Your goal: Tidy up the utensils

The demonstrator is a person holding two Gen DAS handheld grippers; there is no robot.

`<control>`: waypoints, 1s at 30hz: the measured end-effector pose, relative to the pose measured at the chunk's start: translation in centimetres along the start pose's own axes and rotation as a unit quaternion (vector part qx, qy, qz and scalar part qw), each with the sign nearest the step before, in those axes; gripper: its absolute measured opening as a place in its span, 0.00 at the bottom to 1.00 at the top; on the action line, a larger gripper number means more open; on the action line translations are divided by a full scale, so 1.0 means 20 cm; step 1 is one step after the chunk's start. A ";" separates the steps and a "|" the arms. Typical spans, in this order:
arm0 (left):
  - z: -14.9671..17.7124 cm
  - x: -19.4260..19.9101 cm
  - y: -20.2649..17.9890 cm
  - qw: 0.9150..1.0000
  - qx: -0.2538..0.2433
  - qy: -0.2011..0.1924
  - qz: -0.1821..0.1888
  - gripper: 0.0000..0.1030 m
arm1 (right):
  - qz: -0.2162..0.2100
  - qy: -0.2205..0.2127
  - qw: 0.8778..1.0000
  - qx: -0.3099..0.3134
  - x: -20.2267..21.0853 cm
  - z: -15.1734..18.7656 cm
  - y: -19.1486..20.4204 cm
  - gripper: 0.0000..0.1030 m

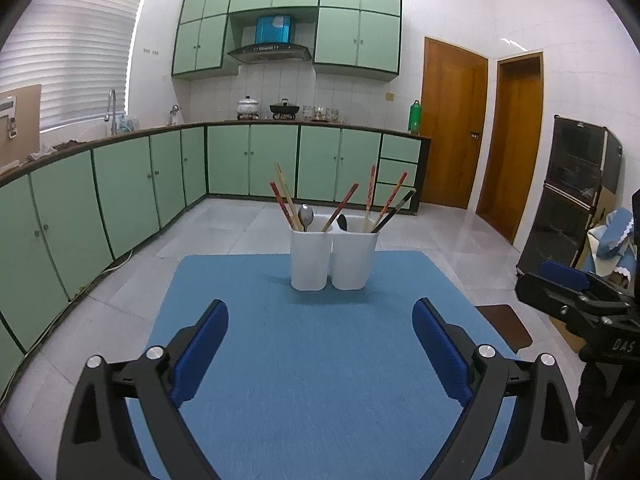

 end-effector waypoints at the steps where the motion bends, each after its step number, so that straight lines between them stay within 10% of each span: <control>1: -0.01 0.01 0.00 1.000 -0.001 -0.002 -0.001 0.89 | -0.001 -0.001 1.000 0.002 0.01 0.00 0.01 0.94; 30: -0.08 0.21 -0.03 0.999 -0.007 -0.045 -0.015 0.89 | -0.011 -0.029 0.999 0.017 0.12 -0.08 0.09 0.95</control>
Point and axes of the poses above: each gripper's, at about its wrist camera, not at the fingertips, and x roughly against the way its jaws point, y to its left, z to its underside, the point moved 9 cm from there along -x, roughly the way its jaws point, and after that the axes turned 3 degrees about -y, right-handed, at the moved point
